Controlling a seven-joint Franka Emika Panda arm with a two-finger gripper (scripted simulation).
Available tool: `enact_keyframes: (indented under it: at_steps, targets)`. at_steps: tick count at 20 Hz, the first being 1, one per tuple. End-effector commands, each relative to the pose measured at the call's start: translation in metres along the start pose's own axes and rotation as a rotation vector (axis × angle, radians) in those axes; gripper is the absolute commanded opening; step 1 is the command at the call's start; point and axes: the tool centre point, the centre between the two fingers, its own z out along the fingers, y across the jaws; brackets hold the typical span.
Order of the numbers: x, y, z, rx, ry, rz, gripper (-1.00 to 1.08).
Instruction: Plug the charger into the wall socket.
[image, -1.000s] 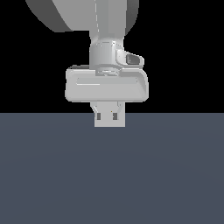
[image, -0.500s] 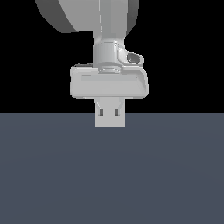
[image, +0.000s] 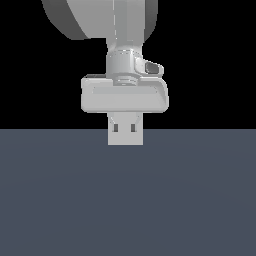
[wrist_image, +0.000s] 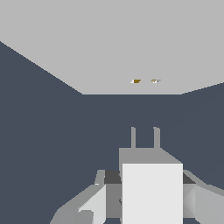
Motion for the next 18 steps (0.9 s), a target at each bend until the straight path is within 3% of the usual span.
enact_keyframes:
  at_steps: [1,10,18]
  targets:
    - [0.005,0.000,0.000,0.000,0.000,0.000,-1.00]
    - [0.035,0.000,0.000,0.000,0.000,0.000,-1.00]
    - [0.045,0.000,0.000,0.000,0.000,0.000,-1.00]
